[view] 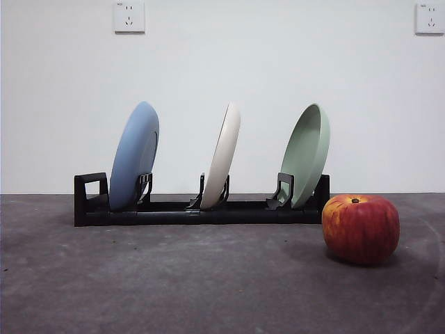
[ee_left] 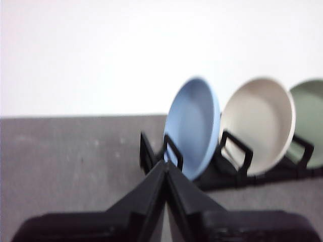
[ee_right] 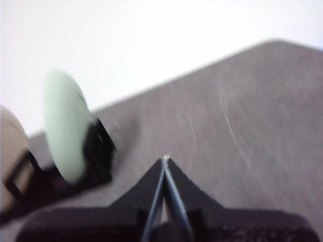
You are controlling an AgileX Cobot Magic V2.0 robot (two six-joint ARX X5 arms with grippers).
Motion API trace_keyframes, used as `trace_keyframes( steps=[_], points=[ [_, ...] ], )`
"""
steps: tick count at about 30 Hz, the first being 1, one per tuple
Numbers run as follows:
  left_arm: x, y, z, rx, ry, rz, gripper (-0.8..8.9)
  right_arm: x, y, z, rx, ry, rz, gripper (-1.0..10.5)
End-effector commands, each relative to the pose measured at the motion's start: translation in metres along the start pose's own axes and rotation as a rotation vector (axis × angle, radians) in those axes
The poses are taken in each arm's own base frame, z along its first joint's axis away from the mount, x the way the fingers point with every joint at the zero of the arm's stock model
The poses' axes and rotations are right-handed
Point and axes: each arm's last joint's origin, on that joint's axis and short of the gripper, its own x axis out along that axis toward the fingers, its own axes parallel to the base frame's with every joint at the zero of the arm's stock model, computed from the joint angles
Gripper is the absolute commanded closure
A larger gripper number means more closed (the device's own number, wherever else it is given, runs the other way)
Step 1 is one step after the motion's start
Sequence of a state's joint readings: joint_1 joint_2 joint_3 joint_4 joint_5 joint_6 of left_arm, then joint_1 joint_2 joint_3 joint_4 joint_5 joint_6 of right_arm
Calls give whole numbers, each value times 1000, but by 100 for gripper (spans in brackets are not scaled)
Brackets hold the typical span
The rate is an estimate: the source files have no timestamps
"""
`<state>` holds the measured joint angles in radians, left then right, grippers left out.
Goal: Take the blue plate from the plate rack,put the plate on the table,take the apple from the table,put the apple in the plate
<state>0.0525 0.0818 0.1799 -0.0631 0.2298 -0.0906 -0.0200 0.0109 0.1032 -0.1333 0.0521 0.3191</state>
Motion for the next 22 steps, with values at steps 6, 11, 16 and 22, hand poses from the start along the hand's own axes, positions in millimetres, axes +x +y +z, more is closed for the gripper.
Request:
trace_keyframes(
  steps=[6,11,16,22],
  points=[
    [6,-2,50,-4,-34,17,819,-20,18,57,26,-139,60,954],
    [21,-2,81,-12,0,18,819,-27,30,90,21,-86,84,954],
    [44,1,106,-32,88,22,818,-21,40,113,15,140,81,948],
    [74,7,126,-68,246,38,818,2,46,127,3,383,13,946]
  ],
)
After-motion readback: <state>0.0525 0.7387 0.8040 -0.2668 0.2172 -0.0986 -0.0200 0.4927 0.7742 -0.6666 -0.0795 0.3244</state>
